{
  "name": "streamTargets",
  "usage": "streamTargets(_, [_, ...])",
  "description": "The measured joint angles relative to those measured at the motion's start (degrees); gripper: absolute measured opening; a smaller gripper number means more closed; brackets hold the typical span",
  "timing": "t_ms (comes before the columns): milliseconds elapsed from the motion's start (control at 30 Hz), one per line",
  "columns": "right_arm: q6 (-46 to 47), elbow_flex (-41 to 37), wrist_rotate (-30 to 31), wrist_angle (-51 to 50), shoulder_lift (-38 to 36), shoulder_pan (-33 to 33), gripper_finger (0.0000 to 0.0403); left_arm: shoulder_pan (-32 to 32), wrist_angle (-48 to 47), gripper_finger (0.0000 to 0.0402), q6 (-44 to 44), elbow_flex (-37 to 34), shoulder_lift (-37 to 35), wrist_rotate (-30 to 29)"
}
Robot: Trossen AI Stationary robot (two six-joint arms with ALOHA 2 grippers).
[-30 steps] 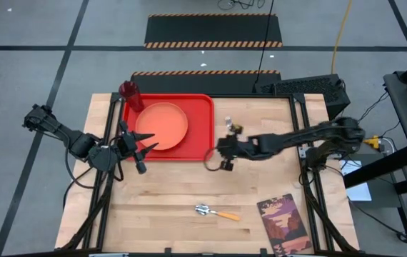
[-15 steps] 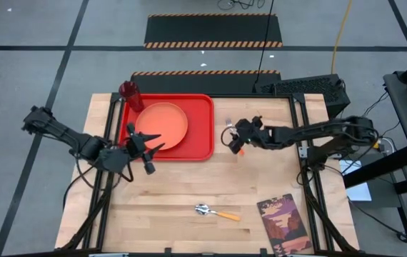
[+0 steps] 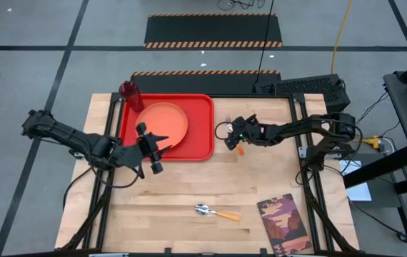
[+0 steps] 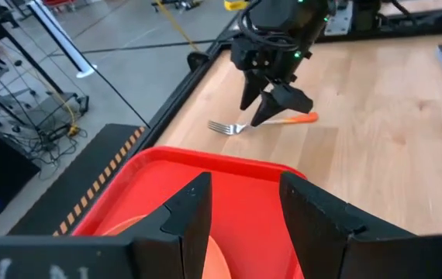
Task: Pick and place plate/cup/fork/spoon on tray
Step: Put the orange fork on the orange tray to the right of the light orange plate
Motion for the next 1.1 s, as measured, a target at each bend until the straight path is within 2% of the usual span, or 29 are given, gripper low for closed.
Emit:
streamTargets(333, [-0.5,0.1,3.4,6.8,8.0,0.1,0.0241,0.7,-0.2,0.0157,0.4,0.0,0.6,3.5])
streamTargets(467, [1.0,0.1,4.3,6.3,8.4,0.3,0.0224,0.7,-0.3,0.0157,0.4,0.0,0.6,4.2])
streamTargets(700, [8.0,0.2,4.7,5.1,8.5,1.1,0.0147,0.7,-0.3,0.0157,0.9,0.0,0.6,4.5])
streamTargets(1100, [10.5,0.0,6.4,5.6,8.6,2.5,0.0016,0.7,-0.3,0.0157,1.6,0.0,0.6,4.5])
